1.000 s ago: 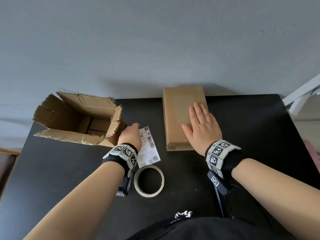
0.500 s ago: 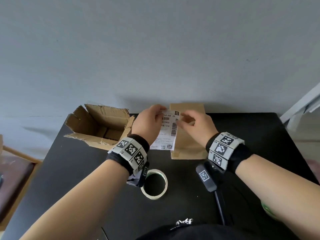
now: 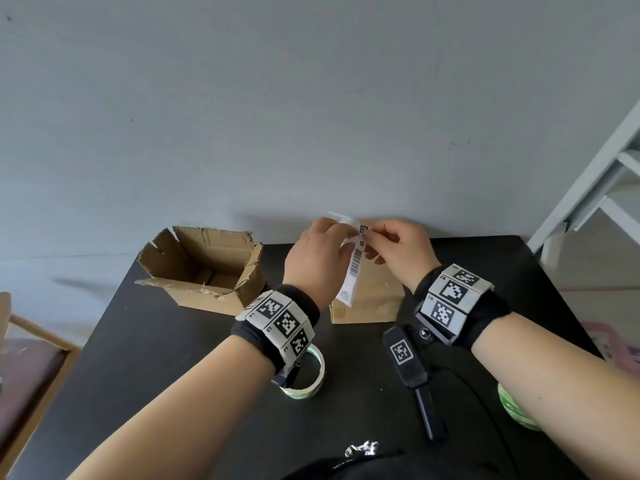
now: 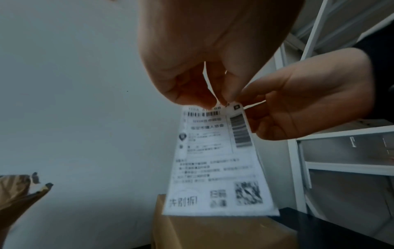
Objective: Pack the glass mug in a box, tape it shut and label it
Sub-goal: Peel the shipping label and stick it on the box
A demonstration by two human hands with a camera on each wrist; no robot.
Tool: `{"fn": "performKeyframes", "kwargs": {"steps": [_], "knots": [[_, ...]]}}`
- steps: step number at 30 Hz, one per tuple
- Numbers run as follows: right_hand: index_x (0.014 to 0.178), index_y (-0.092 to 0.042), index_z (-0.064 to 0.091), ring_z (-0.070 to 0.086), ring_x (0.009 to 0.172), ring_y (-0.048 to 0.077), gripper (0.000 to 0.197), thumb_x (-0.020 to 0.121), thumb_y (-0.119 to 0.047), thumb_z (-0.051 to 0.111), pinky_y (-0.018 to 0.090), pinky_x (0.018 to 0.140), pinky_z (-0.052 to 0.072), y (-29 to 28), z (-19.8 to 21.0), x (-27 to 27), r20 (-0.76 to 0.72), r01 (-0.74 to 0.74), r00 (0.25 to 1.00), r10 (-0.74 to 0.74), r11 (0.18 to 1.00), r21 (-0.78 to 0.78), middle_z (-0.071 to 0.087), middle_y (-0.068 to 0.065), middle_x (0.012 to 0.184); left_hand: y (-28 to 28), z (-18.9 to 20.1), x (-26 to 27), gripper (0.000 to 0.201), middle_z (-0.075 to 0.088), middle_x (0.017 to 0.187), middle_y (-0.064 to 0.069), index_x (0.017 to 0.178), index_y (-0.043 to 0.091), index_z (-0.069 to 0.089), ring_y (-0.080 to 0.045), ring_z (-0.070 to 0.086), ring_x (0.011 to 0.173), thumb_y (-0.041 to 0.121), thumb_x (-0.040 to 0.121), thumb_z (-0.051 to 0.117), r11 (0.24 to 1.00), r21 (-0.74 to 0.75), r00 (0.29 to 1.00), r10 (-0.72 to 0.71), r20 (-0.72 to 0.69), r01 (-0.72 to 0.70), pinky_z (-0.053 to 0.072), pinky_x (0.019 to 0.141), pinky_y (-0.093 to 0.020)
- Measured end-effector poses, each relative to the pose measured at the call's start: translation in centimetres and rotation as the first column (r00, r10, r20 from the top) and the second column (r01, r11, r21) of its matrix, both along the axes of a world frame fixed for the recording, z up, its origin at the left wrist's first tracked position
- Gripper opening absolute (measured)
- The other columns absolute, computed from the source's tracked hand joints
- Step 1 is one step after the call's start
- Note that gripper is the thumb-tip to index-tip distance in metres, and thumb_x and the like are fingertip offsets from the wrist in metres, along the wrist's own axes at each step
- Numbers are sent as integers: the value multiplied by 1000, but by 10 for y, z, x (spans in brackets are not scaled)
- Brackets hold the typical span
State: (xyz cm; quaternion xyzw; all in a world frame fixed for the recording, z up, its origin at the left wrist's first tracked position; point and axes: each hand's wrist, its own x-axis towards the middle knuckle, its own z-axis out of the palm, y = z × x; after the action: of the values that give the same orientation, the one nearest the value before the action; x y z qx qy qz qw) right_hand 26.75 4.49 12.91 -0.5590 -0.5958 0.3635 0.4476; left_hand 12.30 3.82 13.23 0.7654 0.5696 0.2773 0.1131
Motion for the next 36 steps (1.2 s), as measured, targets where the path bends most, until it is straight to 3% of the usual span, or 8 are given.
{"fn": "performKeyframes", "kwargs": {"steps": [3,9,13,16,21,27,32,36], "knots": [[70,-17,63,57,51,1,22,90,-10,55,14,52,48,-4,4,-1,-72,8,997,-9,1000,-21,61,-2,60,-7,3,5,30,57,120,1,122,23,59,-18,59,101,29,95,48,999,-33,1000,6,19,-6,48,83,-32],[78,4,65,58,56,15,23,89,-3,46,23,54,50,-10,6,0,-134,-27,991,19,998,-60,59,7,62,-15,2,11,27,64,106,8,117,28,62,-5,60,90,34,93,51,999,51,997,-23,76,19,42,70,-20],[74,-1,66,59,56,16,26,90,-4,44,23,54,49,-14,9,2,-153,-35,988,26,998,-59,61,5,61,-13,1,12,26,64,102,5,115,28,65,-12,60,89,30,93,53,994,98,996,-51,74,44,48,71,-28],[70,-6,64,59,55,16,30,91,-5,43,26,54,48,-15,12,2,-175,-45,984,32,997,-67,62,6,61,-11,2,13,22,64,89,6,106,31,67,-14,57,85,29,94,49,992,113,998,-63,14,61,47,66,-31],[78,0,65,60,58,14,23,89,-4,46,22,55,50,-13,13,5,-138,-16,990,9,998,-55,64,7,66,-9,3,14,19,62,82,8,94,30,66,-13,55,79,28,94,47,994,97,998,-55,-9,56,45,60,-30],[81,-2,65,59,55,8,16,88,0,51,16,56,51,-13,12,12,-103,-12,995,9,999,-31,62,2,63,-12,5,16,22,62,87,6,101,30,69,-13,58,82,27,94,48,991,100,995,-95,18,93,49,64,-35],[84,1,66,58,51,1,12,88,-1,54,14,55,50,-14,11,14,-81,-40,996,37,999,-26,63,3,64,-11,9,17,22,63,91,3,101,26,70,-16,58,85,23,94,49,995,42,996,-86,35,85,48,70,-32],[85,0,65,57,50,-1,11,89,-3,56,13,55,50,-14,11,15,-95,-57,994,55,998,-25,63,3,65,-8,10,17,17,70,90,6,101,20,69,-13,63,85,21,90,57,999,-15,984,-31,178,34,51,76,-32]]}}
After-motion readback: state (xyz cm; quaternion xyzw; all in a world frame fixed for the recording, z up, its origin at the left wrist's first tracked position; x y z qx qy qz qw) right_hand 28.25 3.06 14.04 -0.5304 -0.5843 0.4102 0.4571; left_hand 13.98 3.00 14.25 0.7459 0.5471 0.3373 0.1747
